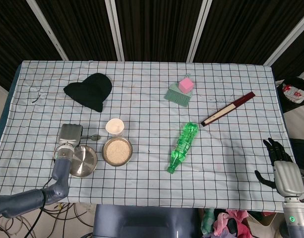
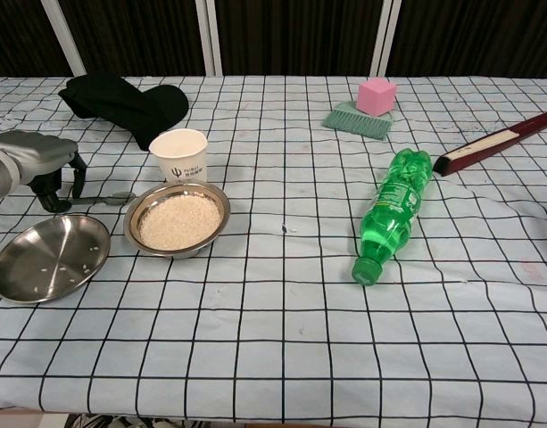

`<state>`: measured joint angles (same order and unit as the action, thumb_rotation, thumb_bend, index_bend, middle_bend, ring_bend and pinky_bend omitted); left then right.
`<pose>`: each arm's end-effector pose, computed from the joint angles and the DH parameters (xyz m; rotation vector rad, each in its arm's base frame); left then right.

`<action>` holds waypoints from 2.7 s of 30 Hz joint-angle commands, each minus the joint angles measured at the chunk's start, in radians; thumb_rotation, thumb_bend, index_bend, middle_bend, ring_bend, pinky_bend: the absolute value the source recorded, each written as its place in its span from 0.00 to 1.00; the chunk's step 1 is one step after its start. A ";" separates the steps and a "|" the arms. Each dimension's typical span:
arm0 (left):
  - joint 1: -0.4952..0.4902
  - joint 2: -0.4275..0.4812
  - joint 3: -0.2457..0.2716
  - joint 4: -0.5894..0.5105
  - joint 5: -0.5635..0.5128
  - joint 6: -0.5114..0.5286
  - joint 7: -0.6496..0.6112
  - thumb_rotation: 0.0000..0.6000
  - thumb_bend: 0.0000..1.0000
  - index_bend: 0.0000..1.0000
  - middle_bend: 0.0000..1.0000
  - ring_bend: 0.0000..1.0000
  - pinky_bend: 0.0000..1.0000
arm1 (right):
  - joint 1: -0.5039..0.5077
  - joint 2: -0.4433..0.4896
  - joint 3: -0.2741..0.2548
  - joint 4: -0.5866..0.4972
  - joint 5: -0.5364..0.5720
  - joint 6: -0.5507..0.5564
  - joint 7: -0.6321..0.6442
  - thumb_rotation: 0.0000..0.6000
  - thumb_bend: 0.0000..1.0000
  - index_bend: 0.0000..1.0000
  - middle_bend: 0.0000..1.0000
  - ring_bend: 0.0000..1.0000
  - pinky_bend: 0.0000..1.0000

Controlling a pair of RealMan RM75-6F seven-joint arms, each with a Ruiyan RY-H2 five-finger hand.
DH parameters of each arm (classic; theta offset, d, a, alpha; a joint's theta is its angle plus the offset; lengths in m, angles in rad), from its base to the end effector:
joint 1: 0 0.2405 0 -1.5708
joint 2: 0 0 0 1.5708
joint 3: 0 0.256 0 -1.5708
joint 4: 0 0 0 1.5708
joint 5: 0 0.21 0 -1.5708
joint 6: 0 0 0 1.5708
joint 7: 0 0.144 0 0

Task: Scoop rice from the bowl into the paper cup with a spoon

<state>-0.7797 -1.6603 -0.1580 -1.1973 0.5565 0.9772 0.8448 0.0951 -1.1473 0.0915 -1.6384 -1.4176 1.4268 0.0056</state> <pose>-0.2396 0.3761 -0.0201 -1.6305 -0.8800 -0.3046 -0.3116 -0.1919 0.1497 1.3122 -0.9957 0.9152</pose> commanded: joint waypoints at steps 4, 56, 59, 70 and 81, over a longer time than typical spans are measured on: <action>-0.001 -0.003 0.004 0.002 -0.001 -0.003 0.002 1.00 0.38 0.52 1.00 1.00 1.00 | 0.000 -0.001 0.000 0.001 -0.001 0.001 -0.001 1.00 0.23 0.00 0.00 0.00 0.19; 0.007 0.106 -0.001 -0.151 0.156 0.120 -0.019 1.00 0.51 0.70 1.00 1.00 1.00 | -0.002 -0.001 0.000 -0.003 -0.001 0.003 0.002 1.00 0.23 0.00 0.00 0.00 0.19; 0.001 0.136 0.003 -0.204 0.174 0.140 0.013 1.00 0.51 0.73 1.00 1.00 1.00 | -0.003 -0.001 0.001 -0.004 0.001 0.004 0.006 1.00 0.23 0.00 0.00 0.00 0.19; -0.043 0.193 0.016 -0.349 0.180 0.194 0.172 1.00 0.51 0.75 1.00 1.00 1.00 | -0.004 0.002 0.005 -0.012 0.010 0.001 0.016 1.00 0.23 0.00 0.00 0.00 0.19; -0.147 0.148 0.061 -0.401 0.091 0.234 0.487 1.00 0.51 0.76 1.00 1.00 1.00 | -0.005 0.008 0.009 -0.021 0.022 -0.005 0.038 1.00 0.23 0.00 0.00 0.00 0.19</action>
<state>-0.8891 -1.4893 -0.1118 -1.5791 0.7036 1.1892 1.2413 0.0895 -1.1396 0.1004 -1.6586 -1.3961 1.4225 0.0428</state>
